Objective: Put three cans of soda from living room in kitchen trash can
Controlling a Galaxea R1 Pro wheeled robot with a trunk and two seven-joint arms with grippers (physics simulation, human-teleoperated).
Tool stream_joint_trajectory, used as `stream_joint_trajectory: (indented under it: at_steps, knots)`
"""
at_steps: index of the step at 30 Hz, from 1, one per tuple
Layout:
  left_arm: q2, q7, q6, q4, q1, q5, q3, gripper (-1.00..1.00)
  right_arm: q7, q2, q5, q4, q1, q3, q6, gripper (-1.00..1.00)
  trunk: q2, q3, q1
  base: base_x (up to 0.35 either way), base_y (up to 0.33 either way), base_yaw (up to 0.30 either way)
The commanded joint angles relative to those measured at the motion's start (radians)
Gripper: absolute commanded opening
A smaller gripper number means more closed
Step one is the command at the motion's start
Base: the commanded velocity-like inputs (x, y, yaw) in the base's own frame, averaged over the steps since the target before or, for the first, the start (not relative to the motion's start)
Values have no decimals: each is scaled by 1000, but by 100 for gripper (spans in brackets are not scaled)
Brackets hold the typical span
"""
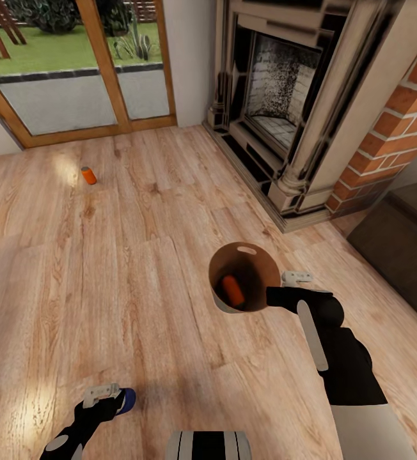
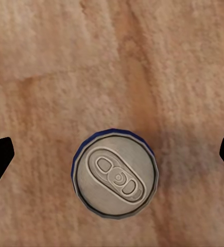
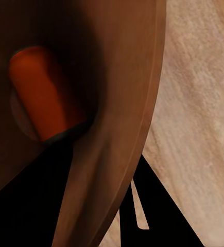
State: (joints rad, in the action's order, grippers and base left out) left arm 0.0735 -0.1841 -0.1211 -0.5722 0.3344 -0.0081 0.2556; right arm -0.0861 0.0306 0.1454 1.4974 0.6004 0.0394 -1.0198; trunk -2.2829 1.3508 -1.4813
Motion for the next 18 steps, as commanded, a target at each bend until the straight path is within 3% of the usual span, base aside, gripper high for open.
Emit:
stream_joint_trajectory:
  at_steps: [1,18]
  knots:
    - [0,0,0,0,0,0,0,100,0,0,17,1,1,0,1,-100,0,1,0,0,0,0]
    - [0,0,0,0,0,0,0,100,0,0,19,1,0,1,1,-100,0,26,0,0,0,0]
